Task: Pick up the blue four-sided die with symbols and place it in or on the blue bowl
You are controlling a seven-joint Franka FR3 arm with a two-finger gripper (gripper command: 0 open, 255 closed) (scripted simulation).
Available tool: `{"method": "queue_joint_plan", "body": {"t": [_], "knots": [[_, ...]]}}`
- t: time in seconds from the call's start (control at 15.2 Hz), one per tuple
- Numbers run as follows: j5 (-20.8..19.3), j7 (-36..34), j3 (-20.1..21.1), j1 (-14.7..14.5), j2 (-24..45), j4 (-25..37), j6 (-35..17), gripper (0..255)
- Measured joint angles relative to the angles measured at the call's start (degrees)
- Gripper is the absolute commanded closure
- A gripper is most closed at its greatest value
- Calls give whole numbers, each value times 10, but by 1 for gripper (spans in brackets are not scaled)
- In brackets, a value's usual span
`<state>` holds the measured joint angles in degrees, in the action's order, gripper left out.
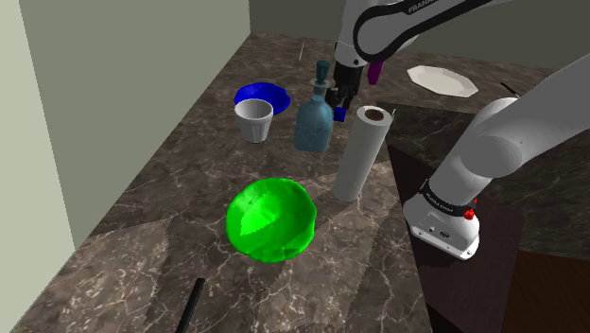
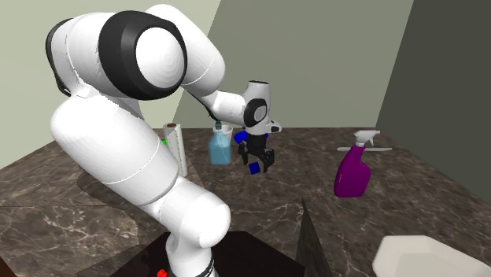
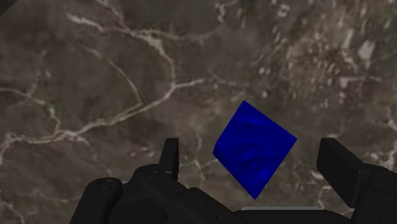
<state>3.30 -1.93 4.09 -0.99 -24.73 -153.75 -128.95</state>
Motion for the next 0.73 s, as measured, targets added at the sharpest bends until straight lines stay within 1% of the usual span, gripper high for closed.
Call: {"method": "queue_joint_plan", "body": {"t": [0.2,0.26,0.73], "knots": [[0,0,0,0,0,-1,-1,0],[0,0,0,0,0,-1,-1,255],[0,0,0,0,0,0,-1,255]]}}
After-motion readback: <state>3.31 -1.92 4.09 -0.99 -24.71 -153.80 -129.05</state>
